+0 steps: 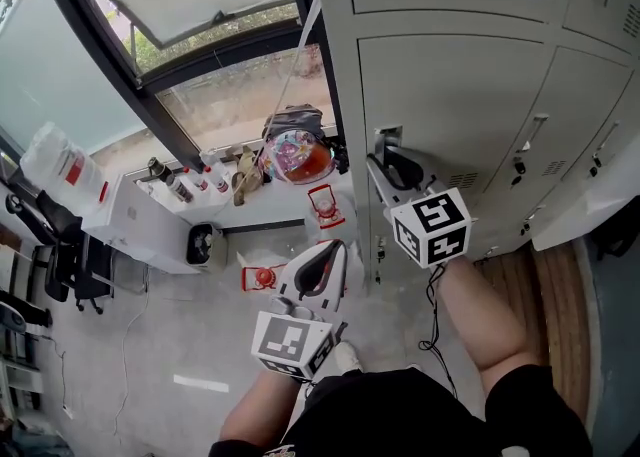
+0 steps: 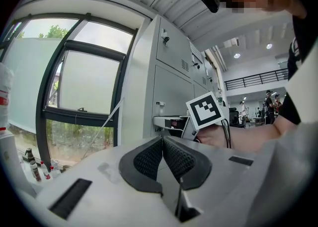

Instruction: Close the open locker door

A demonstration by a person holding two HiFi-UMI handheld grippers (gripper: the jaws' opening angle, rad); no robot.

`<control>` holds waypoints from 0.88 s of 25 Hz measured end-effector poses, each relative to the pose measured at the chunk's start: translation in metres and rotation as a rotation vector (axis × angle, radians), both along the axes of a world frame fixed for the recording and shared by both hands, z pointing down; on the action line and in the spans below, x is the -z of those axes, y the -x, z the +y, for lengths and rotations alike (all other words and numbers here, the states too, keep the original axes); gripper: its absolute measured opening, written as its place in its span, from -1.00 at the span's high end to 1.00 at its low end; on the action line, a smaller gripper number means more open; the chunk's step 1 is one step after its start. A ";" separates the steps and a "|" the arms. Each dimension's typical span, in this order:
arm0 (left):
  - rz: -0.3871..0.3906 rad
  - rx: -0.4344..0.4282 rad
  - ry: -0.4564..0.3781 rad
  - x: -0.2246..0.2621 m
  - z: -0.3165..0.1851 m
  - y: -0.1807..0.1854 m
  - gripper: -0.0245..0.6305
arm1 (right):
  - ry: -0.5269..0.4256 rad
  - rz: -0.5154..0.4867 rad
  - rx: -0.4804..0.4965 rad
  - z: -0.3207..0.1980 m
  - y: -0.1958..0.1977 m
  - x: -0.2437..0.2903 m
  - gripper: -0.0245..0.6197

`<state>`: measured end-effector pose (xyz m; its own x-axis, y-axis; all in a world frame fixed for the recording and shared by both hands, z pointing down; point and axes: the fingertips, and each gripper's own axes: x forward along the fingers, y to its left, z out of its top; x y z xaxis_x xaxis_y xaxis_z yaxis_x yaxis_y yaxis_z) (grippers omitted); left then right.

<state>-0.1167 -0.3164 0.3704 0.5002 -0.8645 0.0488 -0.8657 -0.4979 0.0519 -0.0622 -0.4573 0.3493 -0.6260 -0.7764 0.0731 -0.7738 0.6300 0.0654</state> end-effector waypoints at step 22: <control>0.034 -0.012 -0.017 0.011 0.016 -0.046 0.87 | 0.035 -0.035 -0.104 0.020 -0.094 0.005 0.54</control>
